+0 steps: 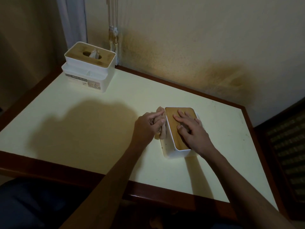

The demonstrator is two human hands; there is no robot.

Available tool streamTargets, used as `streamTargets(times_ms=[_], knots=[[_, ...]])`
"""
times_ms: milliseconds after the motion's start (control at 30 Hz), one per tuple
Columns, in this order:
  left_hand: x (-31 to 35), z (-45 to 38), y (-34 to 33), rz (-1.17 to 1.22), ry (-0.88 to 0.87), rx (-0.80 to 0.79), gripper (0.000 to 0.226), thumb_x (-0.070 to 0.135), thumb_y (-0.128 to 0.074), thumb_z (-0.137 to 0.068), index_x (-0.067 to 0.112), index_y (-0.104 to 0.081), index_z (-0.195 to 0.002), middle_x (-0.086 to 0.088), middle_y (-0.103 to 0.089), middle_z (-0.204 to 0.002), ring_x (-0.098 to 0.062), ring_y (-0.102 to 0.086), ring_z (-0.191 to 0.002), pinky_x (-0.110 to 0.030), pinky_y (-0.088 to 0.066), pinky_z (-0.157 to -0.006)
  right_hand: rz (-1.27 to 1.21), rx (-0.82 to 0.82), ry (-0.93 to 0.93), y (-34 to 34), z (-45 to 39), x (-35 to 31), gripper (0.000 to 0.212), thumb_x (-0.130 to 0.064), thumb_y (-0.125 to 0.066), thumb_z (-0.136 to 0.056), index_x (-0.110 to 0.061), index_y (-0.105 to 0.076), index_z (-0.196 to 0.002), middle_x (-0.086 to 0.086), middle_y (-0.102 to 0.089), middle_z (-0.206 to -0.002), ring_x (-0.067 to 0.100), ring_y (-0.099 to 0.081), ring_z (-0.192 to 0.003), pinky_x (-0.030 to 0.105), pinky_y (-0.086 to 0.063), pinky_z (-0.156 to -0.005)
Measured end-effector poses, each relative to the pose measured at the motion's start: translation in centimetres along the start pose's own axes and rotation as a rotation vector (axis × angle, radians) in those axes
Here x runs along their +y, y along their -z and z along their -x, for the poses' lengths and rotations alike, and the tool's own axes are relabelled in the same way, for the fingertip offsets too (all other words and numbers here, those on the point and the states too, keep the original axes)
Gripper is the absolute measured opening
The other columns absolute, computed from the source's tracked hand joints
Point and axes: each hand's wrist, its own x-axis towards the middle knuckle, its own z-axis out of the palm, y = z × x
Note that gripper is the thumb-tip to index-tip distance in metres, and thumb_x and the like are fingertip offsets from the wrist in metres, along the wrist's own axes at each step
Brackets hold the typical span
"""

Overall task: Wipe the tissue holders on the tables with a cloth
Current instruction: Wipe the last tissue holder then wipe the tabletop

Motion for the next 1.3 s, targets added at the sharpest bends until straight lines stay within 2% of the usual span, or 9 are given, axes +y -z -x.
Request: streamTargets(times_ms=[200, 333, 500, 600, 833, 1000, 1100, 1200, 1300], knots=[[2.5, 8.5, -2.2, 0.082, 0.06, 0.115, 0.031, 0.01, -0.067, -0.087, 0.022, -0.068, -0.115, 0.015, -0.057, -0.084, 0.019, -0.054, -0.079, 0.002, -0.036, -0.067, -0.019, 0.03, -0.012, -0.2, -0.2, 0.1, 0.039, -0.023, -0.048, -0.098, -0.037, -0.049, -0.134, -0.026, -0.029, -0.144, -0.008, -0.016, -0.136, 0.028, -0.009, -0.115], [3.3, 12.5, -3.9, 0.279, 0.118, 0.153, 0.035, 0.008, -0.062, -0.09, 0.024, -0.063, -0.121, 0.003, -0.059, -0.099, 0.003, -0.058, -0.093, -0.003, -0.044, -0.072, -0.021, 0.025, -0.015, -0.2, -0.1, 0.3, 0.039, -0.025, -0.048, -0.098, -0.036, -0.048, -0.135, -0.025, -0.029, -0.145, -0.007, -0.015, -0.137, 0.031, -0.01, -0.116], [3.5, 11.8, -3.7, 0.287, 0.107, 0.191, 0.032, 0.006, -0.063, -0.089, 0.021, -0.067, -0.117, 0.007, -0.061, -0.103, 0.009, -0.058, -0.097, -0.002, -0.043, -0.076, -0.03, 0.03, -0.007, -0.3, -0.1, 0.1, 0.038, -0.024, -0.048, -0.098, -0.038, -0.048, -0.134, -0.023, -0.031, -0.147, -0.008, -0.015, -0.136, 0.031, -0.011, -0.116], [2.9, 10.1, -2.9, 0.18, 0.053, 0.162, 0.03, 0.008, -0.059, -0.092, 0.018, -0.066, -0.12, 0.009, -0.063, -0.104, 0.009, -0.059, -0.095, 0.0, -0.039, -0.078, -0.021, 0.03, -0.005, -0.3, -0.2, 0.3, 0.039, -0.024, -0.048, -0.098, -0.038, -0.048, -0.134, -0.018, -0.033, -0.15, -0.006, -0.017, -0.138, 0.034, -0.011, -0.117], [1.5, 1.2, -1.6, -0.172, -0.036, 0.158, 0.027, 0.008, -0.056, -0.092, 0.003, -0.066, -0.117, -0.017, -0.07, -0.108, -0.028, -0.066, -0.096, -0.007, -0.031, -0.075, 0.002, 0.02, -0.007, -0.5, -0.3, 0.5, 0.038, -0.029, -0.046, -0.1, -0.041, -0.046, -0.135, -0.02, -0.031, -0.151, -0.003, -0.016, -0.14, 0.036, -0.012, -0.116], [0.3, -1.0, -1.1, -0.196, 0.032, 0.017, 0.031, 0.016, -0.052, -0.095, 0.008, -0.063, -0.123, -0.015, -0.066, -0.119, -0.027, -0.063, -0.109, -0.011, -0.034, -0.082, -0.004, 0.022, 0.004, -0.3, -0.2, 0.8, 0.038, -0.032, -0.045, -0.099, -0.041, -0.045, -0.135, -0.023, -0.029, -0.149, -0.003, -0.016, -0.14, 0.037, -0.012, -0.116], [0.7, 2.0, -1.5, -0.257, 0.1, -0.03, 0.036, 0.02, -0.047, -0.095, 0.012, -0.059, -0.129, -0.019, -0.067, -0.11, -0.032, -0.063, -0.101, -0.019, -0.038, -0.078, 0.002, 0.032, 0.005, -0.4, -0.3, 1.1, 0.038, -0.033, -0.045, -0.098, -0.043, -0.046, -0.134, -0.025, -0.03, -0.147, 0.001, -0.019, -0.142, 0.034, -0.011, -0.116], [1.6, 7.8, -2.2, -0.117, 0.175, -0.077, 0.035, 0.011, -0.05, -0.096, 0.012, -0.059, -0.129, -0.01, -0.062, -0.097, -0.017, -0.06, -0.09, -0.005, -0.034, -0.069, -0.004, 0.025, 0.001, -0.6, -0.3, 1.0, 0.04, -0.039, -0.042, -0.093, -0.045, -0.045, -0.132, -0.027, -0.029, -0.145, -0.003, -0.018, -0.14, 0.027, -0.01, -0.114], [1.7, 10.3, -2.6, -0.053, 0.221, -0.049, 0.034, 0.007, -0.052, -0.094, 0.011, -0.062, -0.126, -0.009, -0.064, -0.113, -0.013, -0.058, -0.103, 0.002, -0.032, -0.079, -0.015, 0.018, 0.001, -0.7, -0.2, 0.8, 0.041, -0.04, -0.041, -0.091, -0.046, -0.044, -0.131, -0.027, -0.029, -0.145, -0.004, -0.017, -0.14, 0.025, -0.008, -0.113]])
